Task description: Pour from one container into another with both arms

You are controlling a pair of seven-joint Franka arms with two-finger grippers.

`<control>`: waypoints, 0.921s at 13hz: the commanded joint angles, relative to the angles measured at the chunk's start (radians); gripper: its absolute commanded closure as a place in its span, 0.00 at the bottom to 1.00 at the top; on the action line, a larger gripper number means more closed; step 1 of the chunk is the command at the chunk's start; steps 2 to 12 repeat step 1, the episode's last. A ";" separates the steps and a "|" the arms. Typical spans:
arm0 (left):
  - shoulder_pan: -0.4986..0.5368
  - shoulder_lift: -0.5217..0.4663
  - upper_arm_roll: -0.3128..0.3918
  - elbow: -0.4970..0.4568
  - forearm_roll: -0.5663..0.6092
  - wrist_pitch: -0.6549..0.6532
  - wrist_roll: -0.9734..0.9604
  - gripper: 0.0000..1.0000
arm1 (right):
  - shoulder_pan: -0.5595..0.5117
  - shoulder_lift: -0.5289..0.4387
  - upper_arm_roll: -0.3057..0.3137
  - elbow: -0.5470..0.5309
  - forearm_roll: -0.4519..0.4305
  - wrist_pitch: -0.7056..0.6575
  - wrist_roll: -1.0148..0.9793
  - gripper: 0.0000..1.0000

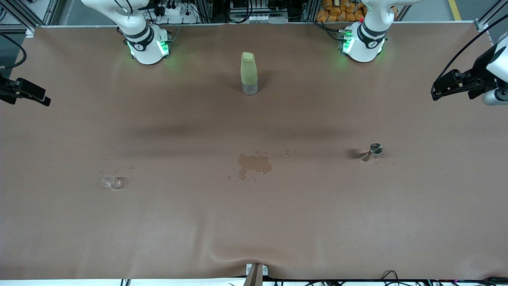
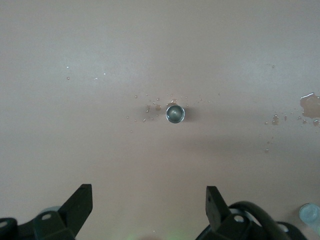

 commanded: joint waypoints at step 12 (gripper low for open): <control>-0.015 -0.027 -0.001 -0.019 0.024 0.014 -0.023 0.00 | -0.018 -0.007 0.017 -0.007 0.010 -0.007 0.022 0.00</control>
